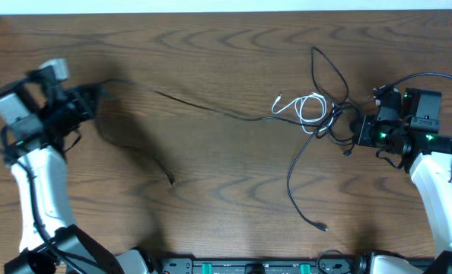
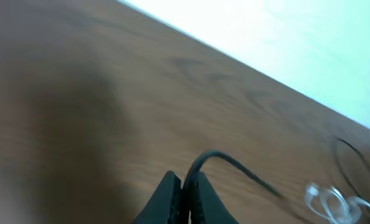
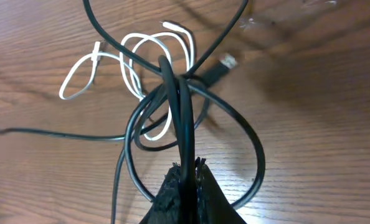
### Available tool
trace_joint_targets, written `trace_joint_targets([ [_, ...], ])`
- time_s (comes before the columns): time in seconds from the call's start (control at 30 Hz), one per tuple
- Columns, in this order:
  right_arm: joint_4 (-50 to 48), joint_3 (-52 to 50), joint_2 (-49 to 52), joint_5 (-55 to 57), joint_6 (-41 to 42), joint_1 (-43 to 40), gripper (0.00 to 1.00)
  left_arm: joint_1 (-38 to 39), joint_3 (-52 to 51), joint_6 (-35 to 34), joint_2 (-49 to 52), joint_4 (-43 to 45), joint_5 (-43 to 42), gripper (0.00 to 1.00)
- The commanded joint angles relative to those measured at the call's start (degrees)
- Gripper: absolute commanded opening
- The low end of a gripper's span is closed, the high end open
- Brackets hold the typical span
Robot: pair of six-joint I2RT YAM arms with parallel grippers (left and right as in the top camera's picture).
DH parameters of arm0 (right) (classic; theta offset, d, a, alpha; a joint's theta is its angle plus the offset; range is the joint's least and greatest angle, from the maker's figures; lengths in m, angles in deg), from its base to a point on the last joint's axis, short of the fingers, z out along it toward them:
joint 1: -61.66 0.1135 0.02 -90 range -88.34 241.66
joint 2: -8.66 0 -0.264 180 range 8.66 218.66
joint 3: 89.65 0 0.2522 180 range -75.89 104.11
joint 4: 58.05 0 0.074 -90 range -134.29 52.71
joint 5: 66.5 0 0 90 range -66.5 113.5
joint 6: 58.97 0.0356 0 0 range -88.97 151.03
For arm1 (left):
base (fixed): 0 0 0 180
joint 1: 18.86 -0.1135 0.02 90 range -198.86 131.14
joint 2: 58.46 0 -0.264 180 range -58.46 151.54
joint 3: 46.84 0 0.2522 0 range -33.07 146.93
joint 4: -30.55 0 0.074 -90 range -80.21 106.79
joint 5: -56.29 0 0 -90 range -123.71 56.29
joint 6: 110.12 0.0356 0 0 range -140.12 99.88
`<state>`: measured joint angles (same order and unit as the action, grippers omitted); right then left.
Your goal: Untangle cables
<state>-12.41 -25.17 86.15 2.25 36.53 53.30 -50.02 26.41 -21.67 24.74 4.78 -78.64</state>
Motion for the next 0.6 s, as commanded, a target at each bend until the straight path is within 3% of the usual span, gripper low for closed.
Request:
trace_joint_targets([
  [0.0,-0.20,0.59,-0.72,1.84,-0.90,-0.22,0.01,-7.48,0.00,-0.28,0.11,-1.22,5.16,0.08],
  [0.23,-0.46,0.59,-0.72,1.62,-0.90,-0.22,0.01,-19.37,0.00,-3.91,0.11,-1.09,11.65,0.07],
  [0.33,-0.59,0.59,-0.72,1.57,-0.87,-0.20,0.01,-23.17,0.00,-9.44,0.11,-0.15,14.86,0.08],
  [0.43,-0.92,0.59,-0.70,1.07,-0.85,-0.17,0.01,-24.02,0.00,-12.35,0.11,-0.22,8.79,0.08],
  [0.57,-2.38,0.59,-0.70,-0.98,-0.87,-0.17,0.01,-22.32,0.00,-5.07,0.11,-0.52,-5.97,0.08],
])
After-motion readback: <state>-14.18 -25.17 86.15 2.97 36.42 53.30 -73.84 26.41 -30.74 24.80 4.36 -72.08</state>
